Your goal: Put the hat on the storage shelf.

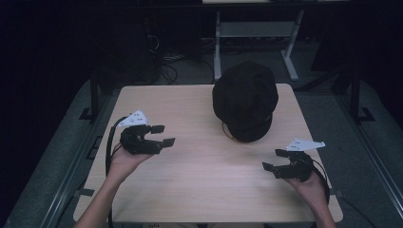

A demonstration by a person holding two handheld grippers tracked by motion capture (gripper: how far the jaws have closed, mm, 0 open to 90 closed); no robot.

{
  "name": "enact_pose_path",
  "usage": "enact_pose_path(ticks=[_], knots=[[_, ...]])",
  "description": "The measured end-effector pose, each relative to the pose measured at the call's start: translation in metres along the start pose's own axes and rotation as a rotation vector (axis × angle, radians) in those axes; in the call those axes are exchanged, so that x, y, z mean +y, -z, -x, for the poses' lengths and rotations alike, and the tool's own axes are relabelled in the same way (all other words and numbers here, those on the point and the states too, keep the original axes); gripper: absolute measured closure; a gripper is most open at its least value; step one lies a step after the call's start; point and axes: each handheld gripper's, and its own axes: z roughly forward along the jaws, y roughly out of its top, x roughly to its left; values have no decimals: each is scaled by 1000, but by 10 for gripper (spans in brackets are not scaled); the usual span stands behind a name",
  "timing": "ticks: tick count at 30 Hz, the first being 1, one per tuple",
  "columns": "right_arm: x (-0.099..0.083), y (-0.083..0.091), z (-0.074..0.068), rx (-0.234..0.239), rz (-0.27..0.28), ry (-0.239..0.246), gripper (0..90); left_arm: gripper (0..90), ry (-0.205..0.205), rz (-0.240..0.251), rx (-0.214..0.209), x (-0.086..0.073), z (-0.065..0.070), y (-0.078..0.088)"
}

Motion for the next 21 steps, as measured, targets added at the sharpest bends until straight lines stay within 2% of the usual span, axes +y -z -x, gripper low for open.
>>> enact_pose_path(ticks=[12, 16, 18, 21], knots=[[-1, 0, -1, 0, -8, 1, 205, 306, 22, -8, 11, -27, 1, -1], [-1, 0, -1, 2, -8, 6, 205, 297, 14, -12, 32, -35, 4, 0], [-1, -1, -1, 3, -11, 6, 205, 293, -4, -20, 49, -40, 6, 0], [-1, -1, -2, 4, -14, 9, 205, 290, -5, -24, 55, -48, 9, 1]])
